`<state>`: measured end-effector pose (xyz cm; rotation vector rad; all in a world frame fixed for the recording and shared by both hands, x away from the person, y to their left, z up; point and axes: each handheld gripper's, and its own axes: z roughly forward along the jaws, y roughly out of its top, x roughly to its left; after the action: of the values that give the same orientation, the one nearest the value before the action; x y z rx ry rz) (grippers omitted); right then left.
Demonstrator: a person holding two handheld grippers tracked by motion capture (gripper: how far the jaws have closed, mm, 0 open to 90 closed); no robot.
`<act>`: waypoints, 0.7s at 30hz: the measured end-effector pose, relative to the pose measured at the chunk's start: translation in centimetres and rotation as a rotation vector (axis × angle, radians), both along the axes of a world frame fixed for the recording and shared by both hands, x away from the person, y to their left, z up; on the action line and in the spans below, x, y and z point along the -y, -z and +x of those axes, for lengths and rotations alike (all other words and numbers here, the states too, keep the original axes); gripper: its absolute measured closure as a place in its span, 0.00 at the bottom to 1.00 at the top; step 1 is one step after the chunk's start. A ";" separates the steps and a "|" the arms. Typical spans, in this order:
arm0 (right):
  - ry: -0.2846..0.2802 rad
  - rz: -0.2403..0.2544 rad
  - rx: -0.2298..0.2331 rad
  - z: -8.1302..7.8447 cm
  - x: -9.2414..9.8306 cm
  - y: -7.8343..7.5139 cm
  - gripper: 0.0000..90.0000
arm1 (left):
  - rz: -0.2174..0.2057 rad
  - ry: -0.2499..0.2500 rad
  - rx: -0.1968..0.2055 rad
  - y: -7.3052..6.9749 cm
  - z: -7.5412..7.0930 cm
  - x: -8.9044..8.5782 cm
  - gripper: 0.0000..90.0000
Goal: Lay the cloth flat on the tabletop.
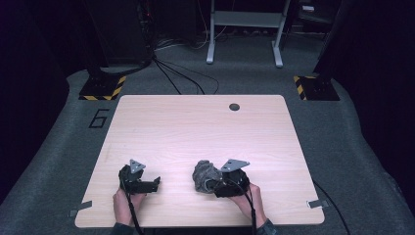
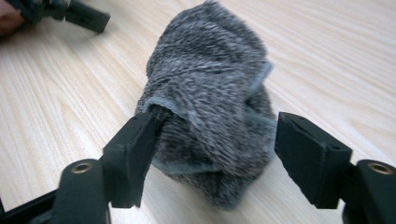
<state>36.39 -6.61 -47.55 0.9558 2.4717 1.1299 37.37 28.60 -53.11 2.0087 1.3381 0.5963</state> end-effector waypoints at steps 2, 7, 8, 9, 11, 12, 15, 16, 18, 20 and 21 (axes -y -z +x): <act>0.009 0.014 0.004 -0.1 0.7 -0.3 0.38 | -0.009 0.020 -0.009 -0.1 -0.2 0.2 0.01; 0.019 0.018 0.017 -0.3 1.7 -1.0 0.45 | -0.118 0.088 0.043 -1.1 -1.1 1.9 0.02; 0.019 0.022 0.024 -0.3 1.7 -1.1 0.47 | -0.137 0.111 0.048 -1.4 -1.2 2.4 0.02; 0.013 0.017 0.028 -0.4 1.7 -1.2 0.48 | -0.154 0.137 0.052 -1.7 -1.3 2.8 0.02; 0.007 0.014 0.029 -0.6 1.6 -1.2 0.51 | -0.193 0.188 0.052 -2.3 -1.5 3.7 0.04; 0.002 0.009 0.026 -0.6 1.6 -1.2 0.52 | -0.205 0.203 0.055 -2.6 -1.5 4.1 0.04; 0.007 0.005 0.019 -0.7 1.3 -1.1 0.56 | -0.249 0.261 0.060 -3.2 -1.5 5.3 0.05; 0.001 0.002 0.018 -0.7 1.2 -1.0 0.57 | -0.250 0.286 0.056 -3.4 -1.5 5.7 0.06; 0.001 0.006 0.009 -0.7 1.1 -0.8 0.63 | -0.246 0.315 0.060 -3.7 -1.4 6.7 0.08; 0.000 -0.001 -0.001 -0.6 0.9 -0.6 0.67 | -0.242 0.341 0.066 -3.9 -1.2 7.7 0.13; -0.009 -0.009 0.001 -0.6 0.9 -0.5 0.70 | -0.234 0.356 0.065 -3.9 -1.1 8.2 0.17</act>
<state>35.80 -7.54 -47.06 0.9422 2.4801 1.1205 36.32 20.38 -49.20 1.9510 0.9316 0.3211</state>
